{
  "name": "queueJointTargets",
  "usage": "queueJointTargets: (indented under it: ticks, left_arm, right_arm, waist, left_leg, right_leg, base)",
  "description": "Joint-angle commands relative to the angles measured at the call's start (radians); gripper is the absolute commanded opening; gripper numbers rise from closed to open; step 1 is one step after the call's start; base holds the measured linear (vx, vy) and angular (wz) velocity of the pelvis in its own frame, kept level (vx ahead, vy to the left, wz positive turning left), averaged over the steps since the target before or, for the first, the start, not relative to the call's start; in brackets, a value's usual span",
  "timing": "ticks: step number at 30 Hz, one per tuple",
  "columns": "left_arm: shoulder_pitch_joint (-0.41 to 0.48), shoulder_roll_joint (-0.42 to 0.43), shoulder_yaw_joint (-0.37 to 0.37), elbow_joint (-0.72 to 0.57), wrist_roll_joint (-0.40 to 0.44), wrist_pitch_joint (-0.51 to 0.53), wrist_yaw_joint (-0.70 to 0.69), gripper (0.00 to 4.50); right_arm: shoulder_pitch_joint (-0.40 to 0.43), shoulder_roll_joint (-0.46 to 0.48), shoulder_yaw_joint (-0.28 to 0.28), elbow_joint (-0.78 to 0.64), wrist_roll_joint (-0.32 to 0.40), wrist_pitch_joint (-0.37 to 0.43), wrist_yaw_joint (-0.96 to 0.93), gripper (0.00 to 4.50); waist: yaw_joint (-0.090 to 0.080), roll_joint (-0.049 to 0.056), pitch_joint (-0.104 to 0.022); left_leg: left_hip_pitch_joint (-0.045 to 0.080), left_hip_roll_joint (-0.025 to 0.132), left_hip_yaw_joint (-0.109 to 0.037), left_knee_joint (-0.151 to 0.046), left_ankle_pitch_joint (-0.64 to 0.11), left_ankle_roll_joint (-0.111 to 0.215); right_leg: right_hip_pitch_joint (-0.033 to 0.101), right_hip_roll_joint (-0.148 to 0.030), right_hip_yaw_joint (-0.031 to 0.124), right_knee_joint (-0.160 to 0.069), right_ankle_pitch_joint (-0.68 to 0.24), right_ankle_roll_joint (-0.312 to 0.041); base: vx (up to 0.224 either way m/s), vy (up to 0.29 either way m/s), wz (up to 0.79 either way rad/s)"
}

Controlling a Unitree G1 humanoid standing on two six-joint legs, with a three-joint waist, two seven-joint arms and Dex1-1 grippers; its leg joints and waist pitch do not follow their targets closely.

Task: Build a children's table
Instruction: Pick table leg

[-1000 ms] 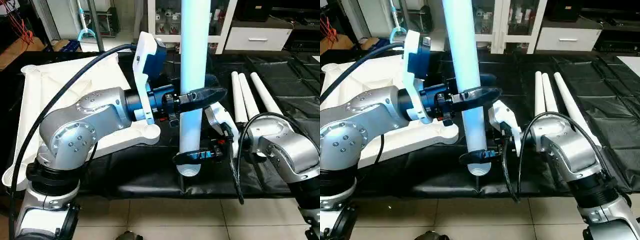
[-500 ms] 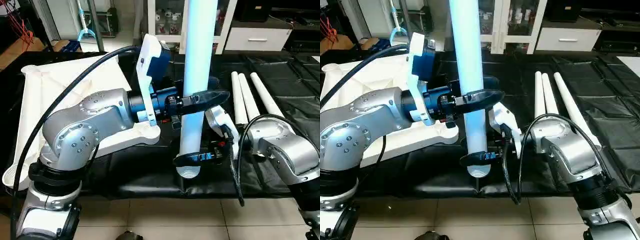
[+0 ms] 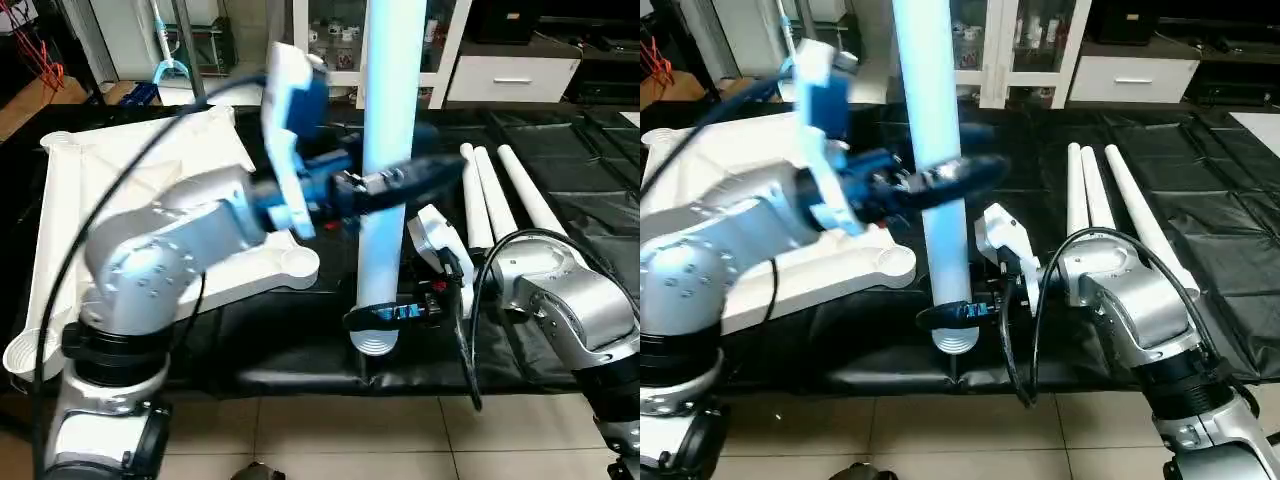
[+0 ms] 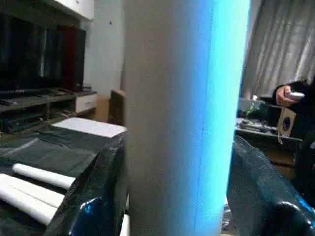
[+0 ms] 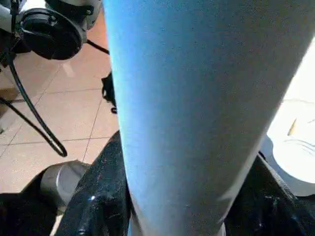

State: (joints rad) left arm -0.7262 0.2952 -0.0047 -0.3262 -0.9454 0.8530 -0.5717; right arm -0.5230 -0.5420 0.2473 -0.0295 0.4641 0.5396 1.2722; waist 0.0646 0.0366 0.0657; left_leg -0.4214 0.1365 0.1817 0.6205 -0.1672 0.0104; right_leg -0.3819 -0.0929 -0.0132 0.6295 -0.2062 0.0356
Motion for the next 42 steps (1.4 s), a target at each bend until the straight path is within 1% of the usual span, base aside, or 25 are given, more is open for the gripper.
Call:
queueJointTargets:
  ticks: [1,4,6,7,9,10,13,14,16,19,23,24,25,26,27,28,29,30,34,35,36,37,38,39,42]
  left_arm:
    - [-0.001,0.009,0.027,0.007,-0.012,0.014,0.010,3.18]
    - [0.008,0.027,0.050,0.008,-0.002,0.013,0.017,3.49]
    - [0.035,0.059,0.062,0.010,0.025,-0.004,0.003,3.61]
    - [0.047,0.069,0.069,0.011,0.033,-0.012,-0.002,3.62]
    - [0.112,0.084,0.146,0.006,0.012,-0.029,0.018,3.62]
    - [0.112,0.084,0.146,0.006,0.012,-0.029,0.018,3.62]
    - [0.189,0.096,0.219,-0.011,0.020,-0.053,0.061,3.62]
    - [0.227,0.098,0.230,-0.005,0.087,-0.075,0.120,3.62]
    - [0.307,0.119,0.193,0.014,0.330,-0.184,0.259,3.62]
    - [0.386,0.064,0.205,0.019,0.432,-0.213,0.414,3.62]
    - [0.541,-0.024,0.162,-0.141,0.502,-0.227,0.530,3.62]
    - [0.541,-0.024,0.162,-0.141,0.502,-0.227,0.530,3.62]
    - [0.586,-0.056,0.134,-0.156,0.549,-0.269,0.570,3.62]
    - [0.586,-0.056,0.134,-0.156,0.549,-0.269,0.570,3.62]
    - [0.586,-0.056,0.134,-0.156,0.549,-0.269,0.570,3.62]
    - [0.614,-0.073,0.082,-0.133,0.617,-0.303,0.620,3.62]
    - [0.631,-0.090,0.018,-0.083,0.699,-0.364,0.659,3.62]
    - [0.633,-0.127,-0.004,-0.045,0.711,-0.391,0.671,3.62]
    - [0.625,-0.148,-0.035,-0.014,0.745,-0.436,0.677,3.62]
    - [0.612,-0.139,-0.055,-0.019,0.755,-0.435,0.661,3.62]
    - [0.607,-0.131,-0.065,-0.026,0.757,-0.435,0.643,3.62]
    - [0.604,-0.128,-0.070,-0.030,0.757,-0.434,0.633,3.62]
    - [0.605,-0.125,-0.067,-0.025,0.762,-0.427,0.636,3.62]
    - [0.608,-0.139,-0.052,-0.027,0.754,-0.419,0.644,3.62]
    - [0.611,-0.158,-0.040,-0.036,0.746,-0.411,0.655,3.62]
  right_arm:
    - [-0.021,0.006,-0.040,0.012,0.003,-0.012,-0.025,1.89]
    - [-0.041,0.043,-0.091,0.073,-0.023,-0.059,-0.117,1.89]
    - [-0.064,0.081,-0.145,0.123,-0.040,-0.082,-0.228,1.89]
    - [-0.072,0.094,-0.165,0.140,-0.043,-0.089,-0.267,1.89]
    - [-0.075,0.132,-0.239,0.173,-0.053,-0.110,-0.415,1.88]
    - [-0.075,0.132,-0.239,0.173,-0.053,-0.110,-0.415,1.88]
    - [-0.034,0.148,-0.283,0.151,-0.074,-0.135,-0.511,1.88]
    - [0.001,0.160,-0.294,0.117,-0.106,-0.158,-0.564,1.88]
    - [0.078,0.189,-0.304,0.037,-0.174,-0.218,-0.654,1.88]
    - [0.148,0.241,-0.323,-0.032,-0.252,-0.297,-0.775,1.88]
    - [0.215,0.287,-0.324,-0.161,-0.289,-0.196,-0.915,1.88]
    - [0.215,0.287,-0.324,-0.161,-0.289,-0.196,-0.915,1.88]
    - [0.225,0.300,-0.332,-0.175,-0.238,-0.133,-0.922,1.88]
    - [0.225,0.300,-0.332,-0.175,-0.238,-0.133,-0.922,1.88]
    - [0.225,0.300,-0.332,-0.175,-0.238,-0.133,-0.922,1.88]
    - [0.243,0.322,-0.349,-0.172,-0.157,-0.083,-0.906,1.88]
    - [0.262,0.337,-0.357,-0.141,-0.155,-0.082,-0.917,1.88]
    - [0.264,0.356,-0.365,-0.115,-0.151,-0.099,-0.924,1.88]
    - [0.247,0.363,-0.358,-0.083,-0.208,-0.166,-0.945,1.88]
    - [0.229,0.365,-0.350,-0.057,-0.238,-0.239,-0.945,1.88]
    - [0.221,0.364,-0.336,-0.043,-0.262,-0.264,-0.951,1.88]
    - [0.217,0.364,-0.329,-0.036,-0.273,-0.275,-0.954,1.88]
    - [0.222,0.364,-0.318,-0.030,-0.269,-0.262,-0.943,1.88]
    - [0.231,0.359,-0.306,-0.041,-0.256,-0.231,-0.927,1.88]
    - [0.245,0.349,-0.302,-0.072,-0.211,-0.188,-0.889,1.88]
  waist:
    - [0.003,-0.001,-0.069]
    - [0.002,0.005,-0.068]
    - [-0.001,0.020,-0.067]
    - [-0.004,0.015,-0.069]
    - [-0.002,0.044,-0.069]
    - [-0.004,0.035,-0.070]
    - [-0.002,0.045,-0.074]
    - [-0.002,0.055,-0.074]
    - [-0.004,0.049,-0.070]
    - [-0.010,0.048,-0.071]
    - [-0.016,0.054,-0.078]
    - [-0.019,0.061,-0.074]
    - [-0.018,0.104,-0.073]
    - [-0.028,0.077,-0.066]
    - [-0.026,0.072,-0.069]
    - [-0.026,0.080,-0.068]
    - [-0.035,0.035,-0.054]
    - [-0.029,0.071,-0.050]
    - [-0.038,0.070,-0.069]
    - [-0.038,0.055,-0.072]
    - [-0.041,0.067,-0.069]
    - [-0.044,0.066,-0.067]
    - [-0.043,0.085,-0.062]
    - [-0.047,0.070,-0.059]
    - [-0.046,0.067,-0.068]
  left_leg:
    - [0.045,0.072,-0.035,-0.088,-0.309,-0.045]
    - [0.048,0.071,-0.036,-0.090,-0.338,-0.068]
    - [0.050,0.069,-0.038,-0.094,-0.371,-0.096]
    - [0.048,0.067,-0.040,-0.093,-0.373,-0.097]
    - [0.051,0.065,-0.039,-0.094,-0.388,-0.114]
    - [0.050,0.065,-0.038,-0.095,-0.385,-0.114]
    - [0.046,0.065,-0.037,-0.093,-0.342,-0.099]
    - [0.046,0.065,-0.037,-0.093,-0.335,-0.094]
    - [0.041,0.072,-0.039,-0.098,-0.340,-0.085]
    - [0.040,0.075,-0.040,-0.101,-0.314,-0.078]
    - [0.044,0.072,-0.042,-0.102,-0.328,-0.069]
    - [0.047,0.075,-0.044,-0.107,-0.363,-0.077]
    - [0.050,0.072,-0.048,-0.106,-0.393,-0.095]
    - [0.053,0.073,-0.048,-0.111,-0.459,-0.099]
    - [0.054,0.069,-0.048,-0.109,-0.475,-0.104]
    - [0.054,0.067,-0.049,-0.109,-0.485,-0.098]
    - [0.044,0.069,-0.046,-0.113,-0.493,-0.081]
    - [0.050,0.071,-0.049,-0.116,-0.509,-0.091]
    - [0.035,0.069,-0.058,-0.115,-0.446,-0.111]
    - [0.035,0.069,-0.055,-0.114,-0.445,-0.106]
    - [0.037,0.067,-0.053,-0.112,-0.463,-0.107]
    - [0.037,0.065,-0.053,-0.113,-0.469,-0.105]
    - [0.038,0.065,-0.055,-0.113,-0.481,-0.105]
    - [0.038,0.065,-0.054,-0.113,-0.492,-0.101]
    - [0.037,0.065,-0.050,-0.108,-0.430,-0.070]
  right_leg:
    - [0.019,-0.045,0.020,-0.067,-0.162,-0.279]
    - [0.015,-0.044,0.019,-0.069,-0.188,-0.272]
    - [0.009,-0.041,0.017,-0.071,-0.198,-0.256]
    - [0.012,-0.041,0.017,-0.069,-0.195,-0.254]
    - [0.010,-0.042,0.017,-0.068,-0.197,-0.247]
    - [0.011,-0.039,0.016,-0.071,-0.192,-0.244]
    - [0.016,-0.039,0.015,-0.068,-0.138,-0.238]
    - [0.016,-0.038,0.015,-0.066,-0.130,-0.236]
    - [0.017,-0.041,0.017,-0.077,-0.138,-0.203]
    - [0.015,-0.044,0.019,-0.083,-0.162,-0.158]
    - [0.013,-0.036,0.014,-0.082,-0.163,-0.160]
    - [0.011,-0.035,0.014,-0.087,-0.185,-0.154]
    - [0.008,-0.036,0.013,-0.081,-0.203,-0.148]
    - [0.008,-0.033,0.012,-0.100,-0.235,-0.134]
    - [0.005,-0.035,0.015,-0.100,-0.261,-0.122]
    - [0.003,-0.035,0.017,-0.104,-0.275,-0.115]
    - [-0.001,-0.035,0.020,-0.121,-0.319,-0.092]
    - [-0.008,-0.040,0.023,-0.119,-0.371,-0.079]
    - [0.006,-0.039,0.016,-0.105,-0.291,-0.078]
    - [0.006,-0.039,0.014,-0.107,-0.276,-0.080]
    - [0.000,-0.041,0.015,-0.108,-0.302,-0.084]
    - [0.001,-0.042,0.014,-0.109,-0.316,-0.086]
    - [-0.001,-0.044,0.015,-0.108,-0.331,-0.086]
    - [-0.002,-0.041,0.015,-0.113,-0.329,-0.085]
    - [0.007,-0.042,0.018,-0.108,-0.266,-0.108]
  base:
    - [0.000,0.000,0.00]
    - [0.000,0.000,0.00]
    - [0.000,0.000,0.00]
    - [0.000,0.000,0.00]
    - [0.000,0.000,0.00]
    - [0.000,0.000,0.00]
    - [0.000,0.000,0.00]
    - [0.000,0.000,0.00]
    - [0.000,0.000,0.00]
    - [0.000,0.000,0.00]
    - [0.000,0.000,0.00]
    - [0.000,0.000,0.00]
    - [0.000,0.000,0.00]
    - [0.000,0.000,0.00]
    - [0.000,0.000,0.00]
    - [0.000,0.000,0.00]
    - [0.000,0.000,0.00]
    - [0.000,0.000,0.00]
    - [0.000,0.000,0.00]
    - [0.000,0.000,0.00]
    - [0.000,0.000,0.00]
    - [0.000,0.000,0.00]
    - [0.000,0.000,0.00]
    - [0.000,0.000,0.00]
    - [0.000,0.000,0.00]
